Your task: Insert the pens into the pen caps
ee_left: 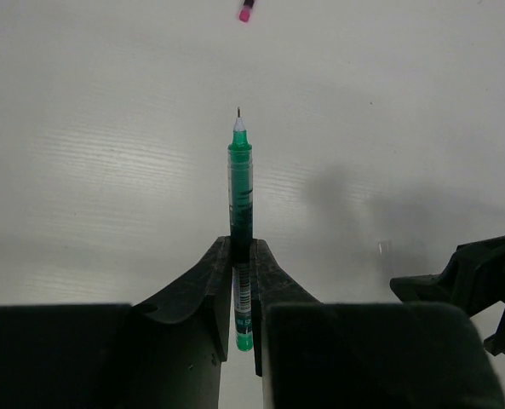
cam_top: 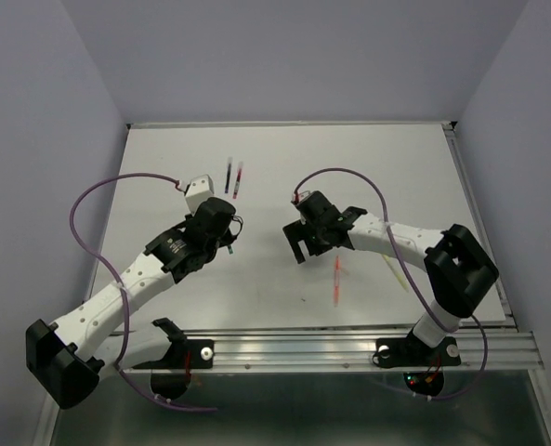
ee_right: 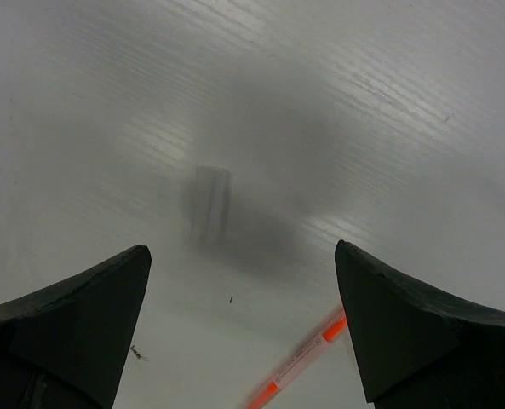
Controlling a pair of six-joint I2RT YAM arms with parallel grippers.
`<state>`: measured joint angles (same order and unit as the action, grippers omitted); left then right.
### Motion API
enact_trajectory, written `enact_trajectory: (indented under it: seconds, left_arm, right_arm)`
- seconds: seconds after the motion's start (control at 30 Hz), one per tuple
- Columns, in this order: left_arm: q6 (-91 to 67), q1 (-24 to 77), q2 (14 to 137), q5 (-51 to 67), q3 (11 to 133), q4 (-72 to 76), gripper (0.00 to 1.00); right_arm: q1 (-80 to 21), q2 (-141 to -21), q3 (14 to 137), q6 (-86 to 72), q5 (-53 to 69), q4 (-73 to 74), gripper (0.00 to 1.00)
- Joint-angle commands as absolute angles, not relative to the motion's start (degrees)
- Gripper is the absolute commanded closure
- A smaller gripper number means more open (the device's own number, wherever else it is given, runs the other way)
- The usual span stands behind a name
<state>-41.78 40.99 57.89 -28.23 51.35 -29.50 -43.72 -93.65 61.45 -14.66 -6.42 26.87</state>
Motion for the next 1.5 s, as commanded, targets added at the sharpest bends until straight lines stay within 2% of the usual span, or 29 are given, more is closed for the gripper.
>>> enact_trajectory:
  seconds: [0.0, 0.03, 0.3, 0.33, 0.5, 0.6, 0.63, 0.77, 1.03, 1.13, 1.2, 1.27, 1.4, 1.47]
  left_arm:
    - [-40.08, 40.61, 57.74, -30.76, 52.38, -30.50, 1.00]
    - [-39.30, 40.61, 57.74, -30.67, 52.64, -30.24, 1.00]
    - [-37.62, 40.43, 58.88, -31.03, 53.17, -29.79, 1.00]
    - [-37.44, 40.43, 59.23, -30.85, 53.26, -29.62, 1.00]
    - [-36.91, 40.34, 59.68, -30.41, 53.26, -29.09, 1.00]
    - [-36.57, 40.34, 59.59, -29.97, 53.00, -28.74, 1.00]
    - [-36.56, 40.34, 59.59, -29.88, 52.91, -28.57, 1.00]
    - [-36.47, 40.34, 59.33, -30.06, 52.73, -28.39, 1.00]
    - [-36.47, 40.34, 58.36, -29.27, 51.33, -27.60, 1.00]
    - [-36.39, 40.34, 57.66, -28.92, 51.24, -27.51, 1.00]
    - [-36.04, 40.25, 57.48, -28.57, 51.24, -27.25, 1.00]
    - [-34.73, 40.34, 57.13, -27.43, 50.98, -26.37, 1.00]
    - [-31.91, 40.34, 56.95, -21.63, 50.36, -22.95, 1.00]
    - [-29.80, 40.43, 56.52, -17.50, 49.92, -20.57, 1.00]
  right_arm:
    - [-45.87, -96.23, 66.35, -12.22, -8.44, 27.16, 0.06]
    - [-45.88, -97.37, 66.97, -12.39, -8.35, 26.90, 0.12]
    - [-47.55, -101.86, 68.12, -13.71, -9.05, 26.81, 0.29]
    - [-47.55, -102.30, 68.20, -13.80, -9.23, 26.81, 0.35]
    - [-48.08, -105.11, 68.64, -13.89, -10.28, 26.11, 0.42]
    - [-48.08, -105.73, 68.82, -13.80, -10.28, 25.32, 0.52]
    - [-48.08, -105.82, 68.82, -14.06, -10.20, 25.31, 0.52]
    - [-48.08, -105.56, 68.38, -15.20, -8.70, 25.22, 0.64]
    - [-48.08, -107.40, 69.17, -16.44, -7.91, 25.23, 0.75]
    - [-48.08, -108.46, 69.96, -16.35, -7.47, 25.40, 0.84]
    - [-48.08, -108.98, 70.92, -16.26, -7.91, 25.40, 0.87]
    - [-48.08, -108.64, 72.24, -16.52, -9.83, 25.40, 0.99]
    - [-47.21, -107.32, 78.74, -16.96, -10.99, 24.26, 0.99]
    - [-44.75, -105.56, 81.72, -18.01, -7.85, 21.47, 0.99]
